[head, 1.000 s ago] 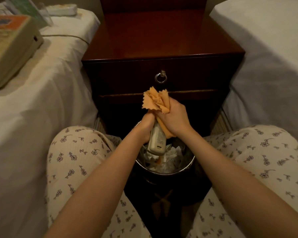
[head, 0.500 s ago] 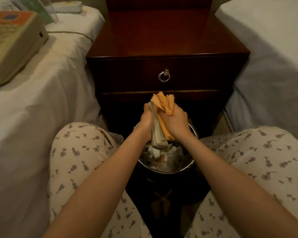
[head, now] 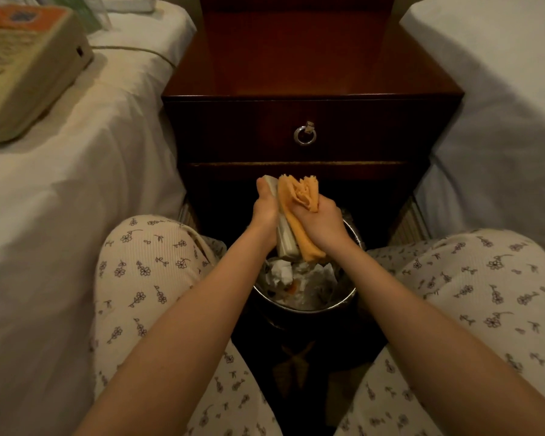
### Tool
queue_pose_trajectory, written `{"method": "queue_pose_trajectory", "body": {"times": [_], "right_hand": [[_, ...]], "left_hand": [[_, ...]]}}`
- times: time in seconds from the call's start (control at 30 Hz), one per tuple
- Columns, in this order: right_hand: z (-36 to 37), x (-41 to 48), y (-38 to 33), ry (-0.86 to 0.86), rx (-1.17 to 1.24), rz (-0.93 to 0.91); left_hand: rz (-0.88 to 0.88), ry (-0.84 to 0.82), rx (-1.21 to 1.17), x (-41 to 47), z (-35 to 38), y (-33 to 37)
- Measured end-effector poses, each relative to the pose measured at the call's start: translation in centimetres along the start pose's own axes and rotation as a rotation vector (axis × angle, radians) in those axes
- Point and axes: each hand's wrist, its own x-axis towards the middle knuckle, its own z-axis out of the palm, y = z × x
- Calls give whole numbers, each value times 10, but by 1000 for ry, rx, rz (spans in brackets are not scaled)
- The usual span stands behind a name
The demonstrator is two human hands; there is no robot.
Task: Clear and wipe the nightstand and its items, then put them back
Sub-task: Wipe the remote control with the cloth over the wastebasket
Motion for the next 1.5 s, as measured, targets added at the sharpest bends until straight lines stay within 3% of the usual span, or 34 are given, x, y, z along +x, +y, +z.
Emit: {"method": "queue_pose_trajectory", "body": {"times": [0.13, 0.23, 0.3, 0.4, 0.53, 0.63, 0.7, 0.83, 0.93, 1.03, 1.17, 1.4, 1.5], "right_hand": [[2, 1, 11, 29, -264, 66], [5, -1, 1, 163, -4, 107], [4, 1, -4, 118, 163, 114], [9, -4, 2, -76, 81, 49], [11, -5, 23, 30, -101, 152], [6, -3, 17, 162, 109, 240], [5, -3, 5, 144, 310, 246], [9, -7, 1, -62, 113, 96], [6, -4, 8, 72, 154, 226], [5, -4, 7, 72, 385, 360], [9, -8, 1, 33, 319, 175], [8, -7, 2, 201, 243, 49], [4, -6, -3, 246, 165, -2]], "left_hand": [[43, 92, 0, 2, -4, 5], [71, 166, 54, 5, -6, 7], [78, 204, 73, 5, -6, 6], [96, 248, 84, 7, -6, 0], [42, 271, 3, 8, -11, 0], [47, 230, -75, 5, -10, 5], [91, 237, -81, 7, -10, 7], [84, 261, -90, 12, -12, 1], [48, 233, -117, 14, -12, -1], [55, 232, -108, 15, -14, 0], [30, 241, -81, 13, -18, -1], [-76, -21, 1, -2, -6, -8], [-83, -53, 11, -1, -8, -6]]}}
